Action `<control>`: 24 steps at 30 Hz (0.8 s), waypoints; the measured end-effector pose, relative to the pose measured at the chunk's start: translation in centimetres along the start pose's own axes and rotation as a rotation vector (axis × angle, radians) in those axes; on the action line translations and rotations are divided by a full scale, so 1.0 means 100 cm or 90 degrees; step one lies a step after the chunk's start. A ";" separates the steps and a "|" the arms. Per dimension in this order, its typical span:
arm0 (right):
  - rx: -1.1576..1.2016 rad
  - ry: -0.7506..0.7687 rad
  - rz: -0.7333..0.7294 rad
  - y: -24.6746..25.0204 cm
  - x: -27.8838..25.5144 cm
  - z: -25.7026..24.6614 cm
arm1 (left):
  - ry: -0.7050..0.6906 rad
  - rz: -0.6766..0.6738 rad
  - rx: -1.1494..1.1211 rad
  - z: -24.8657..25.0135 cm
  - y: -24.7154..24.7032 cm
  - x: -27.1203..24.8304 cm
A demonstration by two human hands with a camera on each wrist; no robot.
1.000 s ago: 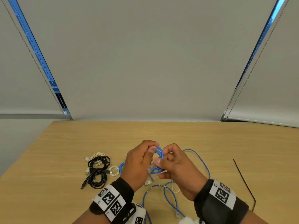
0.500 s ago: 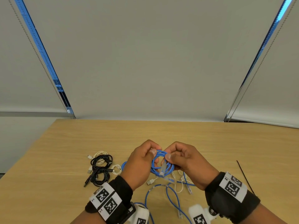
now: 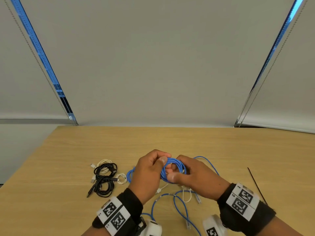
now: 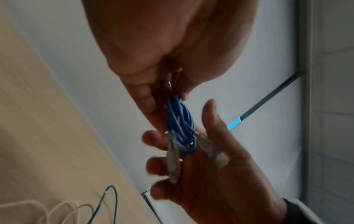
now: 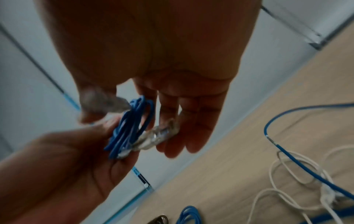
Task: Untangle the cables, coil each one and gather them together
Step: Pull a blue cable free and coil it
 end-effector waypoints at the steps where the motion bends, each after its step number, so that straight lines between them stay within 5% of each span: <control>1: -0.012 -0.008 -0.015 -0.003 0.000 0.000 | -0.005 0.010 -0.001 0.000 0.001 0.001; 7: 0.178 -0.059 0.051 -0.003 0.005 0.004 | 0.011 -0.038 -0.003 -0.008 0.004 -0.004; 15: 0.469 0.006 -0.216 -0.006 -0.004 0.009 | 0.078 -0.258 -0.301 -0.024 0.027 -0.017; 20: 0.309 -0.081 -0.023 -0.041 0.008 0.004 | 0.080 -0.058 -0.080 -0.043 0.040 -0.012; 24: 0.277 -0.074 -0.051 -0.057 0.015 -0.006 | 0.088 0.017 -0.037 -0.054 0.061 -0.011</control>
Point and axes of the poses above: each hand's wrist, its own x-axis towards the middle knuckle, its own y-axis out of the back of the hand, z = x × y, the point moved 2 cm from there along x, towards the middle knuckle, and after that the axes turned 8 degrees about -z, right-handed, at the moved point
